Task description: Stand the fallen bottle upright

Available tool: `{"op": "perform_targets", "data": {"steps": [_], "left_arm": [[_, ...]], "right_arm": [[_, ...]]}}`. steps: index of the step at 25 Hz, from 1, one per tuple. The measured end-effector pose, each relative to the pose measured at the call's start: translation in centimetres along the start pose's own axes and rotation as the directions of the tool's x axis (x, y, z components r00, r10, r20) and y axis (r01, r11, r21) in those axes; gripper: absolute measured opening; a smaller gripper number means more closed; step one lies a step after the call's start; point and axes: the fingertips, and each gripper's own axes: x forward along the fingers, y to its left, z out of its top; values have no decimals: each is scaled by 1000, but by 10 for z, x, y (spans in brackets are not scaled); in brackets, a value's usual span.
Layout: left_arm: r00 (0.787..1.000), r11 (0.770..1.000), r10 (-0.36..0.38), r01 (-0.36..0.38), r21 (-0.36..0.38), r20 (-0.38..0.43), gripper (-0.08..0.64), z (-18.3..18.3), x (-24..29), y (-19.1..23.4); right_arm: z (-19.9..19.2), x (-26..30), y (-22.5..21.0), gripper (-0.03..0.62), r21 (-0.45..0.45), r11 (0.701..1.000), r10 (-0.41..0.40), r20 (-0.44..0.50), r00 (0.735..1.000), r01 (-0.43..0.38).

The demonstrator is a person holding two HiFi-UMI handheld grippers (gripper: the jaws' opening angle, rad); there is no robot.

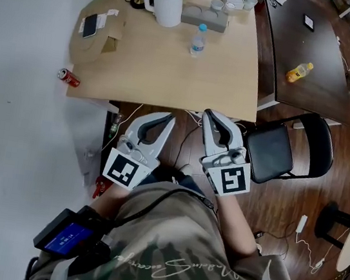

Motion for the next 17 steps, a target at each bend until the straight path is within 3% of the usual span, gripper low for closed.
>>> {"op": "perform_targets", "data": {"steps": [17], "left_arm": [[1000, 999, 3, -3, -32, 14, 0, 2, -9, 21]], "right_arm": [[3, 8, 14, 2, -9, 1000, -16, -18, 1000, 16]]}}
